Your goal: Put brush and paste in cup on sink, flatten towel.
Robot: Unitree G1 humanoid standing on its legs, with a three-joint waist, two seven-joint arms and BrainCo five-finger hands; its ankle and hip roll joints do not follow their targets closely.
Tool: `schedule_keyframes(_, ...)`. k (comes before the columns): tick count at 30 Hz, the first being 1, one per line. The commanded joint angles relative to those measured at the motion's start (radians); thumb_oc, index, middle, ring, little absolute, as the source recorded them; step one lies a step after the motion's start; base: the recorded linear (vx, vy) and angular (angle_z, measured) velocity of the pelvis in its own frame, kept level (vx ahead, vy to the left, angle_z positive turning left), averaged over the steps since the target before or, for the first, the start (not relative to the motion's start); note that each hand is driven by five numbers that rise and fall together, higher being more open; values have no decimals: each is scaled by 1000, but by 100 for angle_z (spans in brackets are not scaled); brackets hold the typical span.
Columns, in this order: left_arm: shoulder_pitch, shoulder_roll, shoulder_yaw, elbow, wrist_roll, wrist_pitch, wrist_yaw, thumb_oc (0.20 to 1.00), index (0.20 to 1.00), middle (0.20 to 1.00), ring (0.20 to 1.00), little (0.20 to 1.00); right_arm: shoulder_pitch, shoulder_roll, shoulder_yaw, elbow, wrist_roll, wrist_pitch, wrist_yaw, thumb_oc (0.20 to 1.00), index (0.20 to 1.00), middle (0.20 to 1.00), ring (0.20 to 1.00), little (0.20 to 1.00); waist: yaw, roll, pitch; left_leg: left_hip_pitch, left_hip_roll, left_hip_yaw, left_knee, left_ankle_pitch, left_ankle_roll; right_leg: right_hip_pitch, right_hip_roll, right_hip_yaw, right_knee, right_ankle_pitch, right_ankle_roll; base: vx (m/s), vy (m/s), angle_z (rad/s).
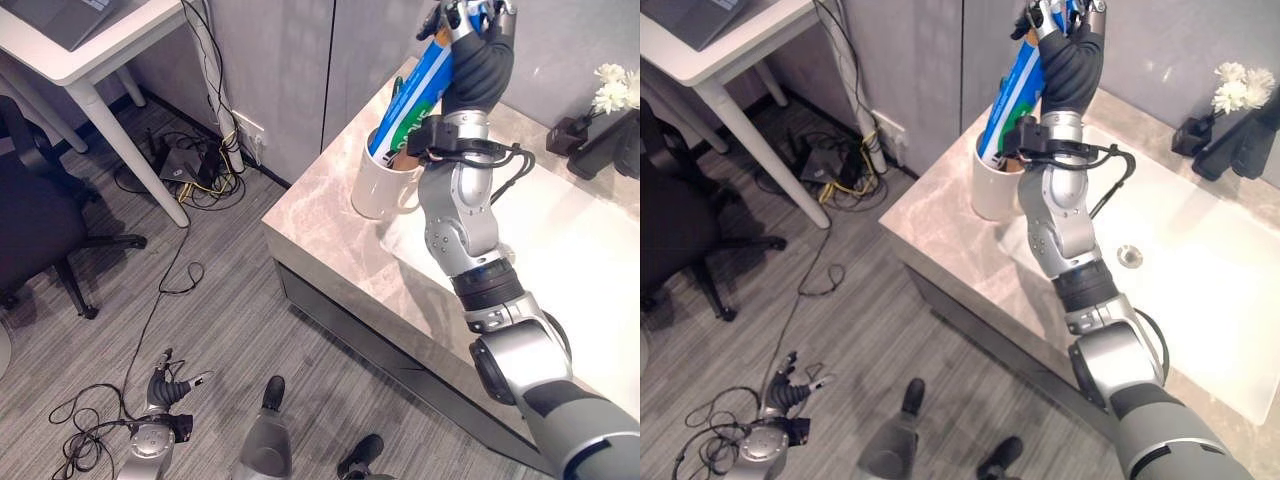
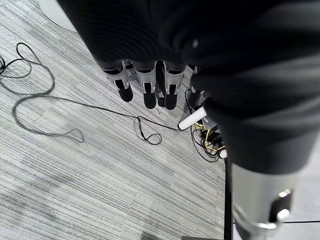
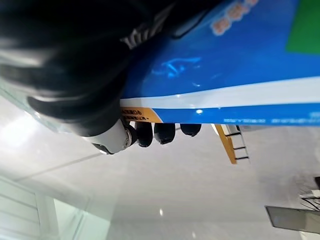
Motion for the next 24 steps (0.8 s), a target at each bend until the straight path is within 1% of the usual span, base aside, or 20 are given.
schedule_keyframes(1, -4, 46, -49, 24, -13, -38, -2, 1000, 1000, 1000, 1000, 1000, -19, -74, 6, -68, -59, -27, 36, 200, 200, 200, 200, 200, 31, -24, -43, -60, -40, -55, -90, 94, 6, 140, -83, -1, 78, 98, 128, 0, 0, 0)
schedule_keyframes(8, -9, 39, -57, 31, -8, -39, -6, 1000, 1000, 1000, 1000, 1000, 1, -76, 24, -69, -69, -21, 52, 200, 200, 200, 200, 200, 33, -31, -47, -62, -40, -58, -90, 95, 4, 142, -79, -4, 71, 101, 128, 0, 0, 0)
schedule_keyframes(9, -10, 39, -57, 32, -8, -39, -6, 1000, 1000, 1000, 1000, 1000, 3, -77, 27, -69, -71, -20, 53, 238, 238, 238, 238, 238, 34, -32, -47, -62, -40, -57, -90, 96, 4, 142, -78, -4, 68, 101, 128, 0, 0, 0)
schedule_keyframes(10, -10, 38, -57, 34, -6, -39, -6, 1000, 1000, 1000, 1000, 1000, 4, -77, 30, -68, -73, -20, 54, 558, 558, 558, 558, 558, 34, -33, -48, -63, -40, -57, -90, 96, 3, 143, -77, -5, 65, 102, 128, 0, 0, 0)
schedule_keyframes(11, -10, 37, -57, 37, -5, -39, -6, 1000, 1000, 1000, 1000, 1000, 6, -79, 34, -65, -76, -17, 54, 1000, 1000, 1000, 1000, 1000, 34, -34, -49, -64, -40, -57, -90, 96, 2, 144, -77, -4, 63, 103, 128, 0, 0, 0)
schedule_keyframes(19, -10, 30, -61, 48, -8, -40, -6, 1000, 1000, 1000, 1000, 1000, 2, -77, 47, -51, -68, -13, 64, 1000, 1000, 1000, 1000, 1000, 30, -38, -54, -58, -37, -53, -90, 95, 1, 148, -73, -5, 61, 101, 128, 0, 0, 0)
schedule_keyframes(23, -10, 22, -70, 57, -11, -38, -8, 1000, 1000, 1000, 1000, 1000, -11, -68, 54, -42, -67, -10, 65, 1000, 1000, 1000, 1000, 1000, 29, -41, -63, -49, -26, -39, -90, 94, 0, 151, -74, 2, 52, 110, 128, -19, 14, -1)
schedule_keyframes(24, -11, 22, -71, 57, -11, -38, -9, 1000, 1000, 1000, 1000, 1000, -11, -69, 54, -41, -68, -10, 65, 1000, 1000, 1000, 1000, 1000, 30, -38, -59, -57, -31, -35, -90, 116, 9, 144, -81, -8, 54, 125, 128, 0, 0, 0)
